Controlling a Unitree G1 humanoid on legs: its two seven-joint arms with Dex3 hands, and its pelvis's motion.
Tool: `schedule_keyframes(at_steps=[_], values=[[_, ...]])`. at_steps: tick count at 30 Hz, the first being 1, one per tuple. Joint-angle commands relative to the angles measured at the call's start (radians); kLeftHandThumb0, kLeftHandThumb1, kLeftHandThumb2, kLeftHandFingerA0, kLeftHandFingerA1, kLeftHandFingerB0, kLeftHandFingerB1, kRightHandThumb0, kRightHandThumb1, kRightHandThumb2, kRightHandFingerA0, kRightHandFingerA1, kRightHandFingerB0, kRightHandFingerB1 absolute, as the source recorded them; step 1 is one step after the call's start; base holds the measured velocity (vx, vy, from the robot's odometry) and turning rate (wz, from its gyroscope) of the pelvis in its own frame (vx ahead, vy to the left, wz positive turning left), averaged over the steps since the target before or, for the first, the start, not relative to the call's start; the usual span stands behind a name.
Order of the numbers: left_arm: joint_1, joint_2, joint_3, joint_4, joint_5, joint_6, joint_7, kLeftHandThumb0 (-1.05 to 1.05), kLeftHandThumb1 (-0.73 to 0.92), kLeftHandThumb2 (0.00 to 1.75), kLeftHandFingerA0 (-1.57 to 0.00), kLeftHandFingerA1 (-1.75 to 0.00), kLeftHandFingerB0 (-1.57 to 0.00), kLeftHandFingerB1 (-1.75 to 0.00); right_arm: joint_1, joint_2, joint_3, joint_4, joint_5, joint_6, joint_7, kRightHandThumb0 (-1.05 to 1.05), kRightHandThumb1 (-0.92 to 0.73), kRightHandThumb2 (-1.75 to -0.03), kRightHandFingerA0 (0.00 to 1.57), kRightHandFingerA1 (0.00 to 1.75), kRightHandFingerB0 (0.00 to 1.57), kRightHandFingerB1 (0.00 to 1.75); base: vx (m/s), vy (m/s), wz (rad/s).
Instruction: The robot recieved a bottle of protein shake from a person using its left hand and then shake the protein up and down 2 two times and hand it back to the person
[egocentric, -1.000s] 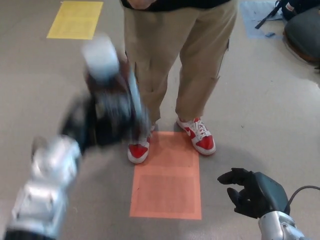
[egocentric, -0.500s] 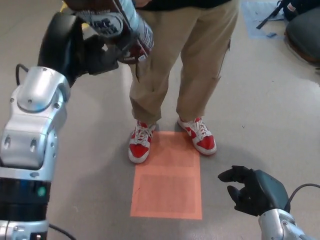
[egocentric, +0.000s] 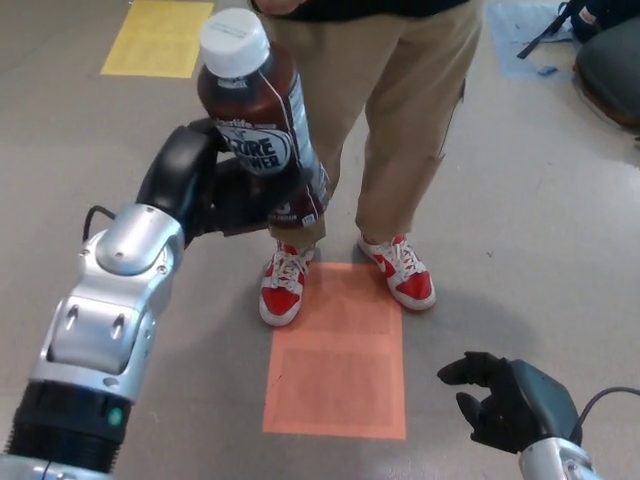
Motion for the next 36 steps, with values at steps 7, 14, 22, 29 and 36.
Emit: schedule_keyframes(at_steps=[7,14,22,29,36], values=[[-0.174,0.008,-0.025,0.135,0.035,0.14,-0.022,-0.18,0.79,0.68,-1.14,-0.9,-0.81,-0.88,0.002,-0.014,0.008,0.0,-0.012,0.0,-0.014,-0.27,-0.78,-0.63,0.87,0.57,0.8,0.45,0.0,0.0,0.0],[-0.282,0.005,-0.01,0.226,0.017,0.183,-0.047,-0.18,0.82,0.62,-1.09,-0.91,-0.81,-0.87,0.006,-0.011,0.009,-0.002,-0.012,-0.004,-0.025,-0.26,-0.76,-0.63,0.88,0.59,0.8,0.44,0.0,0.0,0.0],[-0.293,-0.002,-0.01,0.263,0.02,0.175,-0.057,-0.18,0.77,0.68,-1.14,-0.9,-0.82,-0.88,0.004,-0.009,0.003,-0.003,-0.001,-0.008,-0.009,-0.26,-0.78,-0.63,0.85,0.59,0.8,0.45,0.0,0.0,0.0],[-0.269,-0.004,-0.008,0.262,0.025,0.175,-0.052,-0.17,0.78,0.68,-1.14,-0.88,-0.8,-0.9,0.004,-0.009,0.009,-0.003,-0.009,-0.011,-0.019,-0.26,-0.77,-0.64,0.89,0.57,0.81,0.45,0.0,0.0,0.0],[-0.269,-0.005,0.007,0.264,0.021,0.165,-0.047,-0.18,0.78,0.71,-1.14,-0.9,-0.8,-0.89,0.001,-0.008,0.004,-0.002,-0.003,-0.008,-0.011,-0.27,-0.78,-0.65,0.86,0.54,0.8,0.45,0.0,0.0,0.0]])
